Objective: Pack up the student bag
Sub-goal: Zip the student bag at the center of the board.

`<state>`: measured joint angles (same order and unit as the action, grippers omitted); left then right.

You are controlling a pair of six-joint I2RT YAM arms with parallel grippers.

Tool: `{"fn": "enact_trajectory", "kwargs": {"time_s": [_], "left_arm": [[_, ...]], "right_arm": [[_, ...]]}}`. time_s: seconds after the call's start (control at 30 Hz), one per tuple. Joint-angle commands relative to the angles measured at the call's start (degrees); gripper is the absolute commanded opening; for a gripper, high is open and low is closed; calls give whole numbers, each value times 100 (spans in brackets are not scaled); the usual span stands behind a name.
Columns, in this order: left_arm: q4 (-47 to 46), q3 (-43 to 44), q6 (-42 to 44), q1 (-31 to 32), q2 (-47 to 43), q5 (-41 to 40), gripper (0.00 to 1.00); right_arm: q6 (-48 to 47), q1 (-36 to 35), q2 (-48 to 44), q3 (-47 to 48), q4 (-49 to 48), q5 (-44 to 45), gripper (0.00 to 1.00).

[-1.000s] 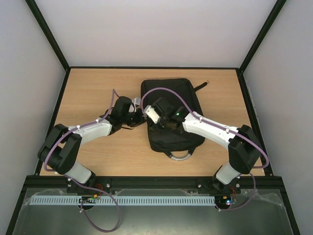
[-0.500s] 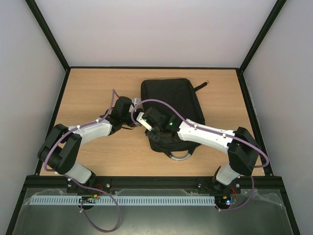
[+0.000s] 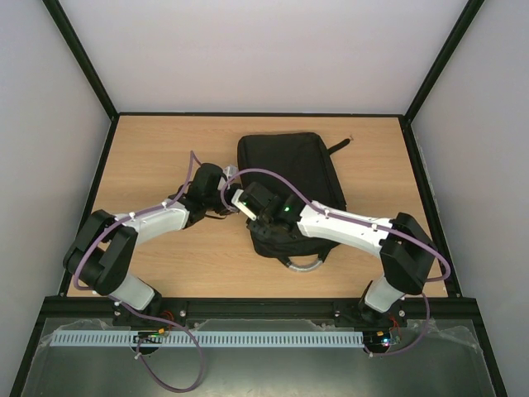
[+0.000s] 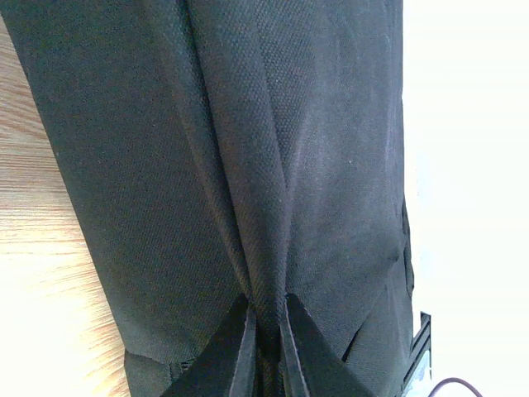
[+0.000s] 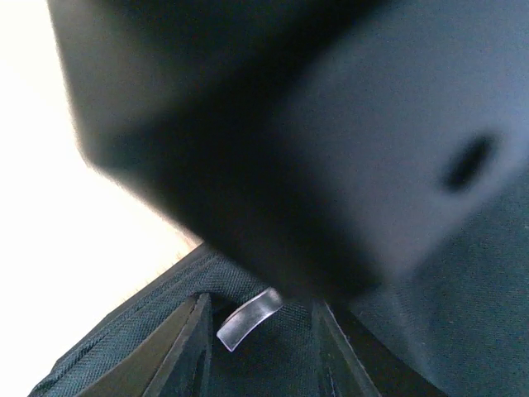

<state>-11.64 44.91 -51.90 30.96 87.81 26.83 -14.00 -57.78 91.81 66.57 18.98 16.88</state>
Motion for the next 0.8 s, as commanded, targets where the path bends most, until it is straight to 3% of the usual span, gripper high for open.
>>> {"fn": "enact_trajectory", "kwargs": {"time_s": [0.0,0.53,0.77], "left_arm": [[-94,21,12,24,-330,102,2],[-48,-69,115,-1,-296,10,2],[-23,-108,190,-28,-252,-46,2]], "right_arm": [[-36,-22,248,-102,222,-101,34],[-88,0,-160,-47,89,500,5],[195,402,-528,-149,272,-88,1]]}}
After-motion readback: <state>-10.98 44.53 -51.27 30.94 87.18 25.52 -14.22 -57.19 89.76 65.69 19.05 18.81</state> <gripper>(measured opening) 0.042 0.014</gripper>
